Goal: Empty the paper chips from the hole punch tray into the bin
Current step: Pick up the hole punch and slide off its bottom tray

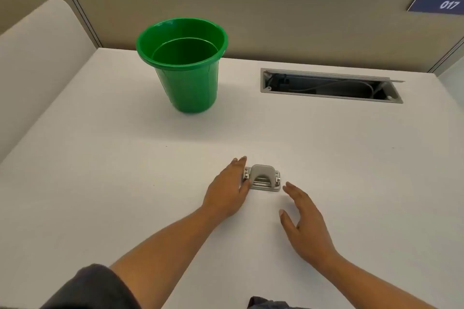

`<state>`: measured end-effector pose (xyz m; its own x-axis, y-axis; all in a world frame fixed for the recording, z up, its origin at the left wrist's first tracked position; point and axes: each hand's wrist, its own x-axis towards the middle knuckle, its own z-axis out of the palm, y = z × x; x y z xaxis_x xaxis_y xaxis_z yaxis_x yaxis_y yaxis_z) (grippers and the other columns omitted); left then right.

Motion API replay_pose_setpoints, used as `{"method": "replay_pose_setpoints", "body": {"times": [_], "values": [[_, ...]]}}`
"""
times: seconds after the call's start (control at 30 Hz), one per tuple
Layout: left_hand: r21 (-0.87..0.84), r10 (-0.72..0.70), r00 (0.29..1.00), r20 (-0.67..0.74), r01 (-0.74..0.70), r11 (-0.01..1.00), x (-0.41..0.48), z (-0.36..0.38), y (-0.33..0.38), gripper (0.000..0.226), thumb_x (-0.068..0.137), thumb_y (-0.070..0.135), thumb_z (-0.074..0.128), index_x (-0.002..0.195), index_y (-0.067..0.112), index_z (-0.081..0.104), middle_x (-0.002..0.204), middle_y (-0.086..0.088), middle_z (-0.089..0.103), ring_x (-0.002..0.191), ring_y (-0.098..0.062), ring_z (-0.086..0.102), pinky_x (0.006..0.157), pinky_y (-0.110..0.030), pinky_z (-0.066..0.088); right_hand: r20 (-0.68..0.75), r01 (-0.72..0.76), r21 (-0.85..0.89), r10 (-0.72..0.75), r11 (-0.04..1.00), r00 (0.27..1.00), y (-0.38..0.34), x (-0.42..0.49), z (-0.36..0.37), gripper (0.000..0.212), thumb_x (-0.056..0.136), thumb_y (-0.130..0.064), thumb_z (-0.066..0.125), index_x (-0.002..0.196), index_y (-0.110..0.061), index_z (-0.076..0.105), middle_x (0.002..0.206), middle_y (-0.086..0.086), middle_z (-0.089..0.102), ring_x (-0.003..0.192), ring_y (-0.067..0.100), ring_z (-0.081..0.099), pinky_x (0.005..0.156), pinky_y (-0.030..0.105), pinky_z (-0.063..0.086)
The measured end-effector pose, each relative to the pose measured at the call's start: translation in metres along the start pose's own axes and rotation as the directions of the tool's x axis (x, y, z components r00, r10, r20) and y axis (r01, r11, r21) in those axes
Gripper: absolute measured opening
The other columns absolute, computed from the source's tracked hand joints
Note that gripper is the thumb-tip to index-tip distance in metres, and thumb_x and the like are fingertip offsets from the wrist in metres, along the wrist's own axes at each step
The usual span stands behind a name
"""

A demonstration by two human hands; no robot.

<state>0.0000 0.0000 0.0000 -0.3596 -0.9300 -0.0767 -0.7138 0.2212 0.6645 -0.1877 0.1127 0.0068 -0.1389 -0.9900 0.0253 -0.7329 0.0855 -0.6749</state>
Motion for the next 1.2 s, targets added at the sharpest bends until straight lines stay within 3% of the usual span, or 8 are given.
{"method": "replay_pose_setpoints", "body": {"times": [0.1,0.23,0.47,0.7,0.83,0.93,1.07,1.2], "values": [[0.034,-0.013,0.999,0.041,0.012,0.999,0.017,-0.001,0.009,0.052,0.094,0.038,0.053,0.143,0.022,0.044,0.152,0.000,0.046,0.141,-0.018,0.038,0.110,-0.032,0.033,-0.054,0.002,0.099,0.003,0.995,0.999,-0.006,-0.002,0.000,0.044,0.090,-0.014,0.064,0.131,-0.026,0.055,0.137,-0.017,0.051,0.126,-0.008,0.044,0.108,0.023,0.034],[0.223,0.021,0.997,-0.073,-0.004,0.975,0.027,-0.005,0.023,0.030,0.079,0.039,0.064,0.103,0.021,0.065,0.108,0.003,0.067,0.099,-0.021,0.058,0.081,-0.031,0.043,-0.027,-0.051,0.173,0.056,0.984,0.998,-0.012,-0.005,0.002,0.033,0.088,-0.012,0.064,0.117,-0.028,0.062,0.114,-0.025,0.064,0.109,-0.009,0.057,0.094,0.013,0.043],[0.131,-0.205,0.968,0.146,0.187,0.974,0.028,-0.014,0.032,0.021,0.061,0.037,0.068,0.063,0.025,0.051,0.072,0.007,0.060,0.065,-0.014,0.057,0.050,-0.024,0.038,0.059,-0.251,0.301,0.245,0.920,0.968,-0.021,-0.008,-0.003,0.026,0.087,-0.011,0.065,0.092,-0.037,0.069,0.093,-0.022,0.073,0.089,-0.003,0.065,0.073,0.004,0.046],[-0.092,-0.249,0.944,0.217,0.274,0.957,0.001,-0.010,0.037,0.025,0.068,0.034,0.066,0.062,0.018,0.049,0.063,-0.001,0.060,0.057,-0.019,0.056,0.053,-0.030,0.043,0.106,-0.344,0.418,0.331,0.841,0.938,-0.034,-0.014,-0.007,0.019,0.087,-0.010,0.066,0.082,-0.026,0.074,0.078,-0.011,0.076,0.068,0.007,0.069,0.064,0.017,0.051],[-0.452,-0.275,0.930,0.246,0.361,0.816,-0.026,-0.014,0.051,0.018,0.074,0.023,0.069,0.072,0.009,0.057,0.075,-0.015,0.077,0.067,-0.024,0.076,0.071,-0.050,0.061,0.029,-0.438,0.536,0.503,0.722,0.864,-0.036,-0.012,-0.013,0.012,0.090,-0.018,0.064,0.086,-0.027,0.072,0.060,0.001,0.053,0.054,0.012,0.048,0.059,0.030,0.046],[-0.601,-0.296,0.933,0.207,0.360,0.713,-0.046,-0.018,0.065,0.025,0.078,0.024,0.072,0.063,0.018,0.054,0.063,-0.004,0.070,0.060,-0.021,0.070,0.058,-0.037,0.056,0.140,-0.520,0.660,0.592,0.542,0.794,-0.045,-0.006,-0.021,0.018,0.096,-0.030,0.056,0.099,-0.021,0.071,0.074,0.002,0.059,0.064,0.016,0.054,0.065,0.033,0.050],[-0.744,-0.251,0.949,0.190,0.306,0.594,-0.071,-0.024,0.084,0.029,0.085,0.027,0.073,0.058,0.026,0.061,0.062,0.006,0.068,0.059,-0.006,0.063,0.053,-0.016,0.049,0.410,-0.530,0.811,0.405,0.248,0.817,-0.063,-0.001,-0.031,0.048,0.102,-0.046,0.035,0.111,-0.021,0.075,0.113,0.007,0.076,0.104,0.026,0.071,0.085,0.046,0.058],[-0.813,-0.200,0.959,0.202,0.278,0.511,-0.091,-0.026,0.094,0.015,0.088,0.026,0.069,0.073,0.025,0.073,0.072,0.003,0.074,0.067,-0.004,0.066,0.058,-0.014,0.049,0.554,-0.591,0.805,0.294,0.049,0.779,-0.079,0.001,-0.034,0.056,0.098,-0.056,0.030,0.124,-0.022,0.067,0.123,0.011,0.072,0.114,0.028,0.067,0.079,0.043,0.058]]}}
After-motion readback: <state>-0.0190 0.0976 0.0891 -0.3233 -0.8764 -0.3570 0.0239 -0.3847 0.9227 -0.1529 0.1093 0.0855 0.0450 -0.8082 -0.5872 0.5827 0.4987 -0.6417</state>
